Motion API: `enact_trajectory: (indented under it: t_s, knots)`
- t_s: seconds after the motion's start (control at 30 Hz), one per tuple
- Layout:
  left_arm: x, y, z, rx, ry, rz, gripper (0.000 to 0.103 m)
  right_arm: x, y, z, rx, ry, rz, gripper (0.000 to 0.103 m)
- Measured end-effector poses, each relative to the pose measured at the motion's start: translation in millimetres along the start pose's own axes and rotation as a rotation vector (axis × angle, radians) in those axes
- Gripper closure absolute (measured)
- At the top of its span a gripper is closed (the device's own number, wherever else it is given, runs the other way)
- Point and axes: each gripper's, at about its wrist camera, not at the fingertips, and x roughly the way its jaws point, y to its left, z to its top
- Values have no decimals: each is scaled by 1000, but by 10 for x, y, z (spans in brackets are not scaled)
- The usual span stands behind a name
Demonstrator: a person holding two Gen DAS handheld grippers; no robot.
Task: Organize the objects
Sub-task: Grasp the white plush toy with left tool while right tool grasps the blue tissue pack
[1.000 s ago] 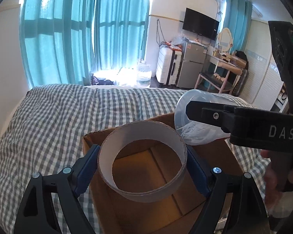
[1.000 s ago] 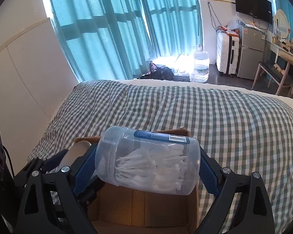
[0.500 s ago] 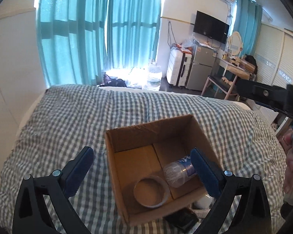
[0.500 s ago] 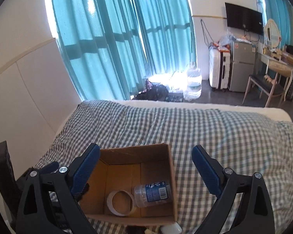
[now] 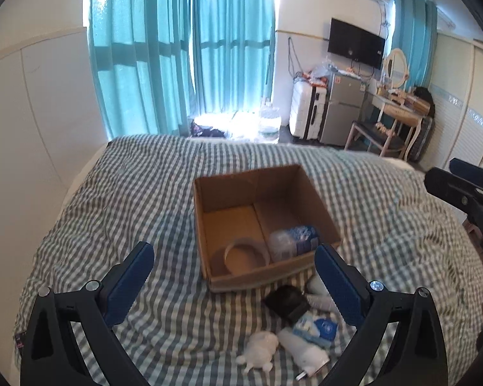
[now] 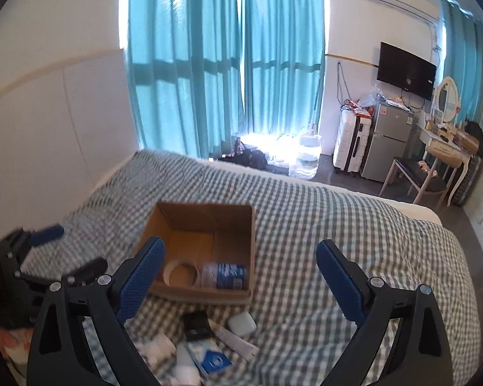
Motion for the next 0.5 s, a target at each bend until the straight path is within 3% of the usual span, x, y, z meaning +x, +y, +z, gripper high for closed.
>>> enact_trajectory:
  t_s: [0.2, 0.5]
  knots:
    - [336, -76, -633, -21, 104, 27, 0, 198, 85, -690, -91, 109, 2, 8]
    - [914, -78, -1334, -75, 238, 49, 0, 966, 188, -1506, -108, 307, 65, 8]
